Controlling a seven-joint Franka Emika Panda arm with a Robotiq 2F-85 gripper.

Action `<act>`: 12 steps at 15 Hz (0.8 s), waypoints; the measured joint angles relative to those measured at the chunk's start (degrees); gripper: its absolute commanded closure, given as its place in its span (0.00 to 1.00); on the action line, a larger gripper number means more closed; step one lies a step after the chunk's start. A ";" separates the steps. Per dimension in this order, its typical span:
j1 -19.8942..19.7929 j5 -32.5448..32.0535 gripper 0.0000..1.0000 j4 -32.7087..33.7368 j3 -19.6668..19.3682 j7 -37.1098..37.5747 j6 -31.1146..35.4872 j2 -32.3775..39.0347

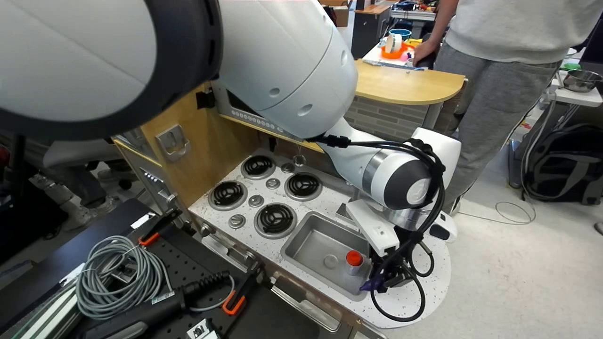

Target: Pick the eggplant on the stove and put it on the counter

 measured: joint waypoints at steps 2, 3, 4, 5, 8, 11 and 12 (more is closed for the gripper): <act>-0.01 -0.01 0.92 1.97 -0.53 0.29 0.89 1.32; -0.01 -0.01 0.92 3.04 -0.65 0.54 0.89 2.01; -0.01 0.00 0.92 4.10 -0.73 0.75 0.71 2.71; -0.01 0.00 0.92 5.08 -0.73 0.94 0.27 3.40; -0.04 0.03 0.92 7.78 -0.71 1.21 -2.85 5.31; -0.19 0.03 0.92 10.18 -0.71 1.28 -4.61 7.19; -0.30 0.01 0.92 10.99 -0.72 1.29 -5.09 7.79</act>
